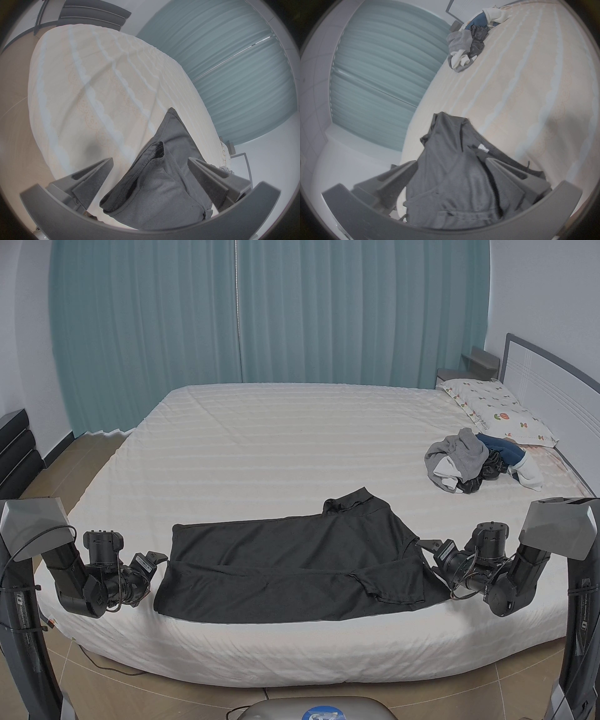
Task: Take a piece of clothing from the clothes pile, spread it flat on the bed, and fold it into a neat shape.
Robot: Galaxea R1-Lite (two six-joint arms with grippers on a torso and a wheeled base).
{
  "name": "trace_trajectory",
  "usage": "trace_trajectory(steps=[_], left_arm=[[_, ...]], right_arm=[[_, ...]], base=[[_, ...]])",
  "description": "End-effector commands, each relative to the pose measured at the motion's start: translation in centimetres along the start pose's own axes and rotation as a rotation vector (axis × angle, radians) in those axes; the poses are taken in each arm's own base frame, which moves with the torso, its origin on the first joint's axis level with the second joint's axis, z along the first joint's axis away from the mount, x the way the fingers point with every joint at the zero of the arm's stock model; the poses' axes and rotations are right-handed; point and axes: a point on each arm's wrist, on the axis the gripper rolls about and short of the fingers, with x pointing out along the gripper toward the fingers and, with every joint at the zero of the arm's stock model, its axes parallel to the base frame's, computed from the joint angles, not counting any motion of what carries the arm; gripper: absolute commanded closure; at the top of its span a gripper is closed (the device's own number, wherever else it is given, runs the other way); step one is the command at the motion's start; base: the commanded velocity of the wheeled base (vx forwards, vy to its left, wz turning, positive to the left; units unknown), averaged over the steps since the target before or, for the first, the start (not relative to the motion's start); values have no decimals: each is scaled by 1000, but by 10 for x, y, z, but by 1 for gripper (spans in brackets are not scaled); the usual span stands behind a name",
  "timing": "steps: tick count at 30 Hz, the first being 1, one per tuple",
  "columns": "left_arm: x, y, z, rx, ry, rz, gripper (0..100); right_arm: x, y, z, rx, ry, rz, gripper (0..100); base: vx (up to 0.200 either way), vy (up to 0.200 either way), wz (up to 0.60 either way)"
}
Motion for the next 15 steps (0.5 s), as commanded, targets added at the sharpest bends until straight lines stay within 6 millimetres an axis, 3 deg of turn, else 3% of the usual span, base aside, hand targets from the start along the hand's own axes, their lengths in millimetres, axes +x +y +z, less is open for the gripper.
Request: trace_trajectory(steps=[1,6,15], left_arm=[[-1,-1,3,-22,-9,-6,0],[-3,0,4,-30,-4,-9,0],[-3,1,4,-26,-2,-6,0]], right_arm=[[-17,9,3,52,-11,62,0],[-17,7,2,58,4,72,0],[-11,0,0,62,9,57,0]], base=[[0,0,0],[0,0,0],[200,0,0]])
